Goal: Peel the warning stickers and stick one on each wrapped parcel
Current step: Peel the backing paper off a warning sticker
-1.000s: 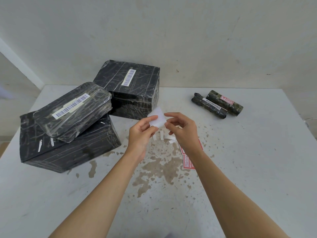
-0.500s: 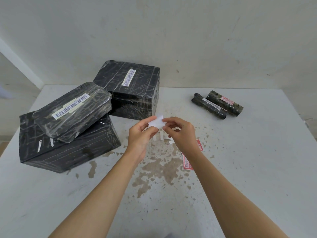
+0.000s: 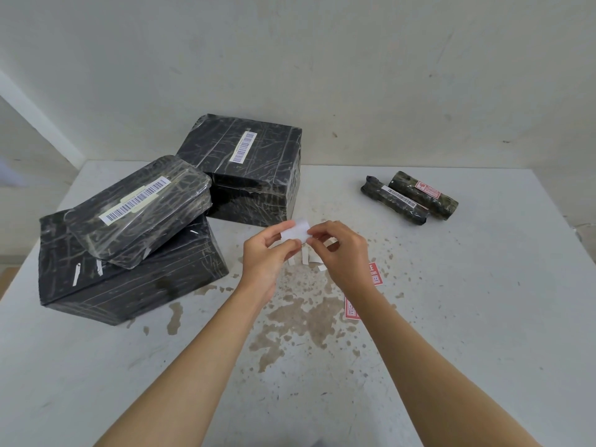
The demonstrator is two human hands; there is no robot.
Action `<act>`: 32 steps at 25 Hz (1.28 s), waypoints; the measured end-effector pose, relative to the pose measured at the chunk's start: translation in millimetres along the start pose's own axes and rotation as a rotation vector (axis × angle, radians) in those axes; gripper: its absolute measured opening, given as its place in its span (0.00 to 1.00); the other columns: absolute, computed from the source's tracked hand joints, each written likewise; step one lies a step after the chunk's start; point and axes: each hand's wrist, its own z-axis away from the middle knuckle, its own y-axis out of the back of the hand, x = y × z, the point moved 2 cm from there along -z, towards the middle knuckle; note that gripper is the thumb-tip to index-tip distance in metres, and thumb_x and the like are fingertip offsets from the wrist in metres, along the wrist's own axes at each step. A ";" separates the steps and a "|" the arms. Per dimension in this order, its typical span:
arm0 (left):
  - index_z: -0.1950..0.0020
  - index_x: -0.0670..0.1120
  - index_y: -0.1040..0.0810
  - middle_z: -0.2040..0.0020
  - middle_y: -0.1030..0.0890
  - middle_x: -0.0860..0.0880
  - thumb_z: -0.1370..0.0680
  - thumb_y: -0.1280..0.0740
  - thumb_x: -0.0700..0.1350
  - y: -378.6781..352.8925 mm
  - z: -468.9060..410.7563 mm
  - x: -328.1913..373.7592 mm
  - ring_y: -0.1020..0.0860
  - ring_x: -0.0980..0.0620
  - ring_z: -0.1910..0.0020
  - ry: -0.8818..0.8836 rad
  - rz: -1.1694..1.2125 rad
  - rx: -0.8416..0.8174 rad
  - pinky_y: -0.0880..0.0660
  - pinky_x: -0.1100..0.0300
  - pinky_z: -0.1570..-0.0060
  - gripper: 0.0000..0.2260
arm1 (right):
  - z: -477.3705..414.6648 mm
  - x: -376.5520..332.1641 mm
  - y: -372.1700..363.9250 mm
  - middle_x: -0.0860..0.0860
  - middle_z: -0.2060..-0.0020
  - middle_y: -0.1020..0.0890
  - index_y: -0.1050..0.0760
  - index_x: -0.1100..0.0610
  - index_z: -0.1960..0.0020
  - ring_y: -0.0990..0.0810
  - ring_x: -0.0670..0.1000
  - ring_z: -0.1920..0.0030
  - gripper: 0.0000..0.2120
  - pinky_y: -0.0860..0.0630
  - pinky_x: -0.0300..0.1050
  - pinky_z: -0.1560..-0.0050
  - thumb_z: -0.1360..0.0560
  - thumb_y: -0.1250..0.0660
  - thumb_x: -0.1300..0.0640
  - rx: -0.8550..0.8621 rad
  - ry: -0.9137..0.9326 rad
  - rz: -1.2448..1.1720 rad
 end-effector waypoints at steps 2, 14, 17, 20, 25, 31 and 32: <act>0.46 0.48 0.19 0.47 0.18 0.47 0.28 0.30 0.31 -0.7 0.1 -0.1 0.19 0.50 0.47 -0.007 -0.016 0.005 0.21 0.66 0.54 0.15 | 0.2 0.3 -0.1 0.51 0.61 0.18 0.19 0.60 0.55 0.23 0.41 0.64 0.04 0.26 0.30 0.62 0.30 0.28 0.65 0.007 0.007 0.007; 0.45 0.52 0.19 0.45 0.19 0.51 0.29 0.29 0.34 -1.5 2.6 -5.9 0.22 0.53 0.42 -0.061 -0.100 0.030 0.23 0.54 0.42 0.17 | 0.2 -1.6 0.7 0.47 0.63 0.19 0.20 0.60 0.57 0.23 0.37 0.61 0.03 0.27 0.29 0.61 0.29 0.29 0.65 -0.026 -0.114 -0.065; 0.48 0.55 0.19 0.46 0.19 0.54 0.29 0.29 0.35 -0.4 3.6 -6.1 0.22 0.54 0.42 -0.076 -0.111 0.028 0.24 0.52 0.40 0.16 | -2.7 0.9 2.4 0.46 0.64 0.19 0.20 0.57 0.58 0.22 0.43 0.62 0.03 0.21 0.42 0.61 0.29 0.29 0.64 -0.079 -0.262 -0.193; 0.49 0.55 0.19 0.46 0.19 0.54 0.29 0.29 0.35 -1.0 5.3 -5.9 0.22 0.55 0.43 -0.076 -0.100 0.031 0.24 0.51 0.40 0.16 | -4.2 -0.8 3.3 0.45 0.64 0.20 0.21 0.58 0.58 0.23 0.44 0.63 0.03 0.22 0.43 0.60 0.28 0.30 0.64 -0.109 -0.276 -0.179; 0.48 0.54 0.19 0.46 0.18 0.52 0.29 0.29 0.34 0.2 6.1 -8.1 0.21 0.52 0.43 -0.071 -0.081 0.033 0.25 0.51 0.40 0.16 | -1.3 -3.5 -1.1 0.48 0.62 0.21 0.23 0.60 0.56 0.25 0.41 0.62 0.01 0.29 0.28 0.61 0.26 0.33 0.64 -0.104 -0.186 -0.095; 0.48 0.54 0.19 0.47 0.18 0.54 0.28 0.29 0.34 -2.5 8.1 -12.0 0.21 0.53 0.44 -0.065 -0.040 0.066 0.24 0.53 0.41 0.16 | 4.4 -1.2 -8.7 0.49 0.58 0.26 0.26 0.62 0.54 0.26 0.49 0.57 0.01 0.31 0.34 0.58 0.24 0.36 0.66 -0.039 0.012 0.084; 0.48 0.54 0.19 0.47 0.18 0.53 0.28 0.29 0.34 -3.5 8.1 -12.4 0.21 0.53 0.44 -0.064 -0.034 0.074 0.24 0.53 0.41 0.16 | 4.5 -1.5 -8.8 0.49 0.57 0.26 0.26 0.62 0.54 0.26 0.50 0.57 0.01 0.31 0.35 0.58 0.24 0.36 0.66 -0.036 0.030 0.099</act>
